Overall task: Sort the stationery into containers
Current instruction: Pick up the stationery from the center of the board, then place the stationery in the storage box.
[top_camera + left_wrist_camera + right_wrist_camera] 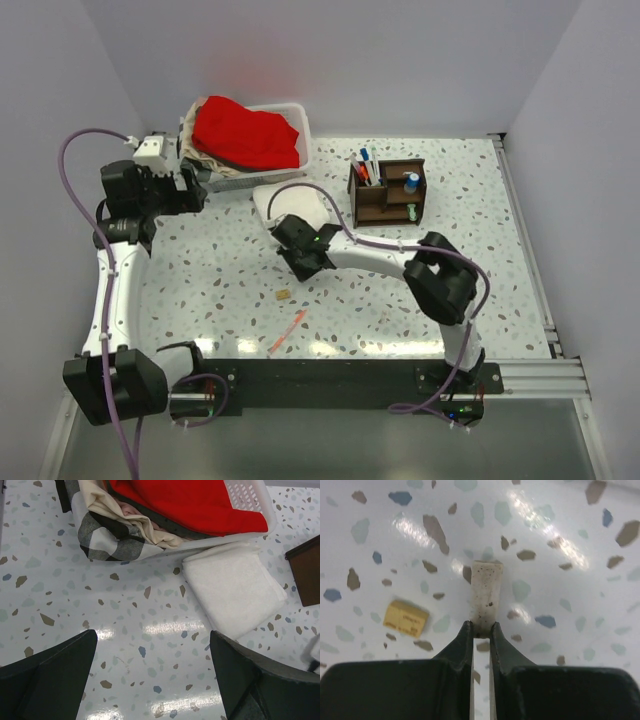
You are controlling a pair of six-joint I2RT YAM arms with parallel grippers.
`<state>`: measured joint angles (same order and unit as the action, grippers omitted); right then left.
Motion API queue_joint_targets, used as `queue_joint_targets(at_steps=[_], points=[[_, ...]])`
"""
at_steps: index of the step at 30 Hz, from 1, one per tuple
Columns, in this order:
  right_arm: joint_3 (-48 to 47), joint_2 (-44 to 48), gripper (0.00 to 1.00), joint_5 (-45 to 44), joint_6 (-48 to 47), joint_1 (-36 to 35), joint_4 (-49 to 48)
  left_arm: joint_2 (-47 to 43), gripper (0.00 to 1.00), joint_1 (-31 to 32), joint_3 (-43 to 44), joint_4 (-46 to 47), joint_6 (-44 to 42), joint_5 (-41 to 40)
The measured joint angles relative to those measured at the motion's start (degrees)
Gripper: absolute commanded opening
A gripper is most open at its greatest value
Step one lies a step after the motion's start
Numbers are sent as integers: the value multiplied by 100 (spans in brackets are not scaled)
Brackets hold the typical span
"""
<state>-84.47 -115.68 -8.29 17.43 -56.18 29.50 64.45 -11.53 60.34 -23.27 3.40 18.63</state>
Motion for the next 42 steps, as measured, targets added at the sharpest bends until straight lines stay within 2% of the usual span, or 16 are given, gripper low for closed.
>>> queue_joint_targets(at_steps=[4, 7, 11, 14, 17, 24, 32, 42], points=[[562, 1204, 0, -15, -107, 160, 129, 291, 98, 0, 118, 13, 4, 188], [741, 2090, 0, 0, -151, 619, 160, 498, 97, 2, 184, 22, 2, 267], [962, 2761, 0, -92, -245, 1891, 131, 728, 97, 2, 302, 37, 2, 319], [1178, 2763, 0, -203, -321, 2822, 149, 874, 97, 4, 446, 57, 4, 372], [1379, 2710, 0, -267, -382, 3265, 286, 970, 97, 7, 555, 107, 9, 404], [1613, 2710, 0, -227, -420, 3447, 284, 1023, 97, 9, 610, 136, 26, 455], [1759, 2485, 0, -208, -498, 3978, 164, 1049, 97, 9, 610, 138, 46, 507], [1718, 1993, 0, -201, -872, 3995, -57, 1102, 97, 9, 610, 138, 48, 518]])
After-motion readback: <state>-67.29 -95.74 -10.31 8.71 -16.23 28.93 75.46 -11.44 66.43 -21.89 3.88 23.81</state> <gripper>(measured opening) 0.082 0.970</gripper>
